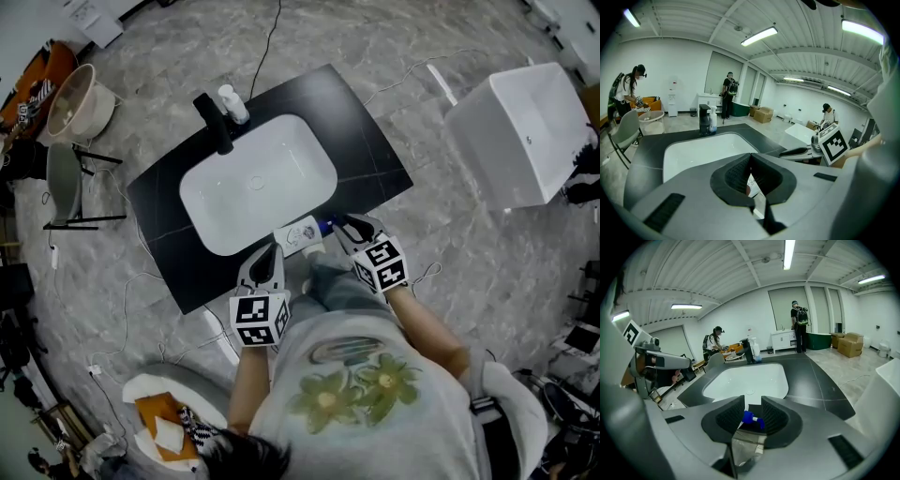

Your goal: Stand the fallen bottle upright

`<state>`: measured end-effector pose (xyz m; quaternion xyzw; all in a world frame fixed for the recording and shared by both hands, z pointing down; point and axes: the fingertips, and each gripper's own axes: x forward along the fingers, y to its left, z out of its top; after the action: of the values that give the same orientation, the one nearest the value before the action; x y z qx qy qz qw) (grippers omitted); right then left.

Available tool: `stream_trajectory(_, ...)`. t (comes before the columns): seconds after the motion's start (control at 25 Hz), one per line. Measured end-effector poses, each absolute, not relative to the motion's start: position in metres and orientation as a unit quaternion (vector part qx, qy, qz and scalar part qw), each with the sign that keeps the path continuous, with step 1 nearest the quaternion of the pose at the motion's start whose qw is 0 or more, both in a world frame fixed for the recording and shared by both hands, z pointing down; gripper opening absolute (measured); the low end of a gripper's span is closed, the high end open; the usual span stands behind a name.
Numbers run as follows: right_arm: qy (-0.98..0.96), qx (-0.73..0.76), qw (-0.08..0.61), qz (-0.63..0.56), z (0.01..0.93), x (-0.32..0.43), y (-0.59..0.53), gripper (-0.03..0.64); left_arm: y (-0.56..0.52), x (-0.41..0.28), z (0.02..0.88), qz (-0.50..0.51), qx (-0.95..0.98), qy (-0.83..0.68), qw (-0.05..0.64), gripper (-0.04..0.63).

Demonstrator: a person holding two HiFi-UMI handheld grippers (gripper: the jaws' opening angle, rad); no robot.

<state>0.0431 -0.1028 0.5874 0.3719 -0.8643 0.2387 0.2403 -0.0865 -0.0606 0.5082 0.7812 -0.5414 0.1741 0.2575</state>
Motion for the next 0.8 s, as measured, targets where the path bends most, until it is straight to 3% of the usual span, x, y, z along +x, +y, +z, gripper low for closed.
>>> stream_trajectory(0.8, -0.838, 0.334, 0.326, 0.283, 0.663, 0.043, -0.112, 0.098, -0.088, -0.091, 0.544, 0.206, 0.768, -0.529, 0.295, 0.017)
